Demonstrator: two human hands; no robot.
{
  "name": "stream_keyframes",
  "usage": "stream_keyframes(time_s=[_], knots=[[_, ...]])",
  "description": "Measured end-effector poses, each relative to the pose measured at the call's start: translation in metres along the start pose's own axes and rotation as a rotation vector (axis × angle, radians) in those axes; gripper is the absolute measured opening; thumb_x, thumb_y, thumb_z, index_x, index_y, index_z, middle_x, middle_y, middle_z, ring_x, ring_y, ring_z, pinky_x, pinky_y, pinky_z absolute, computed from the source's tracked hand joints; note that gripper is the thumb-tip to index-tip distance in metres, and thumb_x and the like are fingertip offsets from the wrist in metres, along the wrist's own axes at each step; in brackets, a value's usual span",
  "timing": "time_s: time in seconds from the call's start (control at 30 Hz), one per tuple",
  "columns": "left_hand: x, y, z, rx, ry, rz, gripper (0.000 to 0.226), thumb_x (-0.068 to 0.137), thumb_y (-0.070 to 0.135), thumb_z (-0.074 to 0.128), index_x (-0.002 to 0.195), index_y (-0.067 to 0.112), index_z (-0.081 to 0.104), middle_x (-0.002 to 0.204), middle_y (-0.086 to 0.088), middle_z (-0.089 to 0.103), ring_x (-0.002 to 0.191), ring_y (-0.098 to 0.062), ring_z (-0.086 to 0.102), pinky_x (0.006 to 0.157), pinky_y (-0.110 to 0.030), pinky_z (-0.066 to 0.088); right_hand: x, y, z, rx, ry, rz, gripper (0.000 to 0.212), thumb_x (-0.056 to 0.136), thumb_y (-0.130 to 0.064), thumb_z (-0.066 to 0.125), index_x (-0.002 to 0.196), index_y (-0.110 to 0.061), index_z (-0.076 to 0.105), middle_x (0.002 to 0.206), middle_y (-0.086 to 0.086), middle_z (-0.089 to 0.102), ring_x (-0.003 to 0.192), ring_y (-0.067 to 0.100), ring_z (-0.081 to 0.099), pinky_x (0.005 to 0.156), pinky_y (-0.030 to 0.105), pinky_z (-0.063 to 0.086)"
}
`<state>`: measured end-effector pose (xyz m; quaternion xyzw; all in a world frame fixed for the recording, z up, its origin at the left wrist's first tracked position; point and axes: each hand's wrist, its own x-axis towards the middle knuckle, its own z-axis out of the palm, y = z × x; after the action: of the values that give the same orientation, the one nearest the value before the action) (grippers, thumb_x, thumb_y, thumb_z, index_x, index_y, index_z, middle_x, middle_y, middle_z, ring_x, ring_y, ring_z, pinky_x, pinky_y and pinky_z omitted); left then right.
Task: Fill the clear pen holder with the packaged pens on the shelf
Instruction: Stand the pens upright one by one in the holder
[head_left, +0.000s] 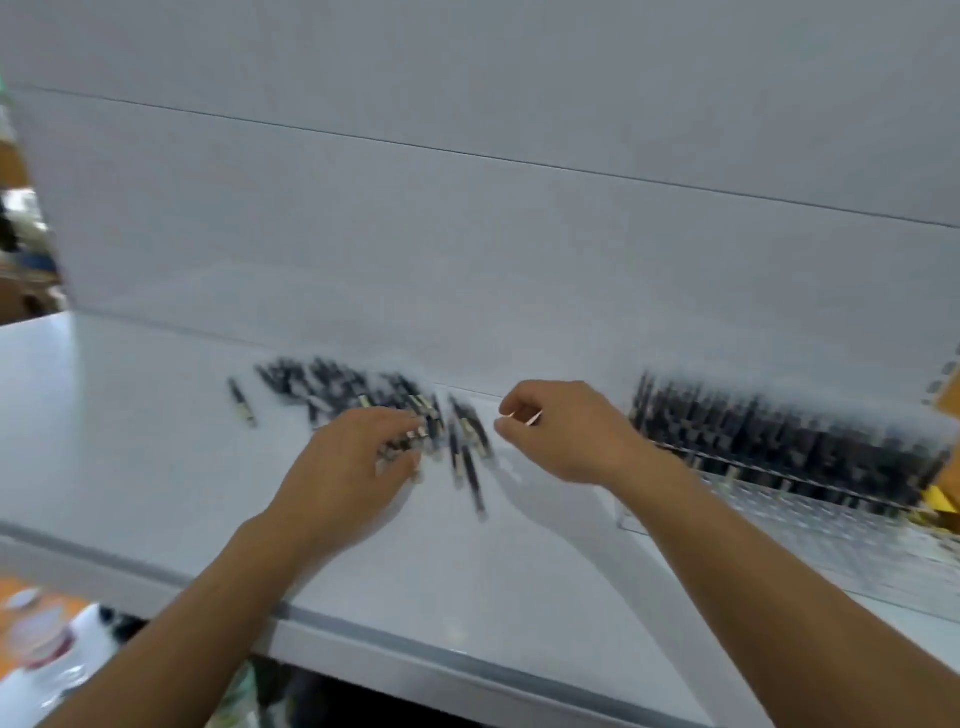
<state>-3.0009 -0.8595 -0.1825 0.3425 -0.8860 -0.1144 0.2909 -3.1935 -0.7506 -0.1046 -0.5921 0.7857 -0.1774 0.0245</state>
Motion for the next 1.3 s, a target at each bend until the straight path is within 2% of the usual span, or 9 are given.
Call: stream_keyframes(time_s=[0.13,0.27,0.57,0.73,0.83,0.93,1.03,1.2,1.3], knots=[[-0.007,-0.007,0.005,0.012,-0.003,-0.053,0.046,0.092,0.041,0.057,0.135,0.022,0.056,0.144,0.006,0.048,0.137,-0.015,0.037,0.114,-0.026,0.021,0.02,-0.012,0.038,-0.116,-0.05,0.008,0.023,0.092,-0.041,0.052,0.101,-0.024,0.065,0.105,-0.001,0.068,0.099,0.024,0.06,0.083,0.033,0.049],[-0.007,-0.008,0.012,0.038,-0.082,-0.019,0.051,0.096,0.046,0.049,0.144,0.03,0.043,0.153,0.012,0.034,0.145,-0.008,0.019,0.117,-0.024,0.012,0.019,-0.002,0.057,-0.09,-0.09,0.079,0.03,0.087,-0.052,0.057,0.087,-0.022,0.064,0.087,-0.004,0.066,0.085,0.019,0.06,0.068,0.03,0.045],[-0.011,-0.005,0.012,0.008,-0.04,0.02,0.032,0.091,0.046,0.058,0.119,0.034,0.066,0.134,0.022,0.054,0.129,0.007,0.037,0.098,-0.005,0.019,0.006,0.003,0.067,0.062,-0.117,0.049,0.035,0.086,-0.055,0.06,0.079,-0.02,0.065,0.075,-0.006,0.064,0.074,0.011,0.058,0.062,0.027,0.041],[-0.014,0.002,0.007,-0.032,-0.077,0.078,0.028,0.089,0.051,0.055,0.104,0.035,0.072,0.119,0.022,0.064,0.118,0.009,0.048,0.101,-0.021,0.039,0.006,0.003,0.068,0.128,-0.11,0.06,0.038,0.085,-0.053,0.062,0.076,-0.016,0.066,0.075,-0.003,0.067,0.075,0.017,0.061,0.064,0.031,0.045],[-0.014,0.007,0.004,-0.101,-0.09,0.115,0.024,0.089,0.045,0.056,0.096,0.03,0.073,0.102,0.019,0.069,0.102,0.003,0.058,0.09,-0.029,0.049,0.0,0.002,0.066,0.06,-0.074,0.044,0.039,0.086,-0.056,0.06,0.082,-0.019,0.069,0.081,-0.002,0.068,0.08,0.019,0.063,0.067,0.031,0.046],[-0.012,0.003,0.004,-0.181,0.069,0.012,0.019,0.088,0.044,0.059,0.097,0.032,0.071,0.103,0.021,0.066,0.101,0.001,0.059,0.09,-0.03,0.049,-0.002,-0.001,0.064,0.025,-0.06,0.03,0.038,0.086,-0.059,0.059,0.084,-0.022,0.066,0.085,-0.003,0.066,0.083,0.019,0.062,0.066,0.03,0.044],[-0.006,-0.006,0.001,-0.202,0.212,-0.163,0.013,0.089,0.04,0.064,0.099,0.033,0.067,0.1,0.018,0.064,0.095,0.002,0.059,0.085,-0.026,0.05,0.0,-0.002,0.068,0.022,-0.078,0.032,0.039,0.086,-0.057,0.058,0.071,-0.021,0.058,0.077,-0.002,0.064,0.076,0.019,0.061,0.06,0.028,0.041],[-0.003,-0.011,-0.004,-0.189,0.257,-0.349,0.012,0.089,0.036,0.063,0.101,0.035,0.064,0.101,0.017,0.062,0.087,0.001,0.059,0.075,-0.02,0.047,0.001,-0.001,0.072,0.0,-0.044,0.019,0.04,0.087,-0.055,0.055,0.066,-0.02,0.054,0.07,-0.003,0.062,0.068,0.017,0.058,0.054,0.026,0.035],[0.007,-0.021,-0.009,0.02,0.162,-0.496,0.036,0.09,0.043,0.059,0.122,0.027,0.057,0.12,0.005,0.054,0.102,-0.015,0.059,0.082,-0.027,0.041,-0.002,-0.004,0.069,-0.033,-0.018,-0.007,0.038,0.087,-0.058,0.053,0.08,-0.02,0.057,0.073,-0.005,0.06,0.064,0.013,0.052,0.051,0.025,0.03]])
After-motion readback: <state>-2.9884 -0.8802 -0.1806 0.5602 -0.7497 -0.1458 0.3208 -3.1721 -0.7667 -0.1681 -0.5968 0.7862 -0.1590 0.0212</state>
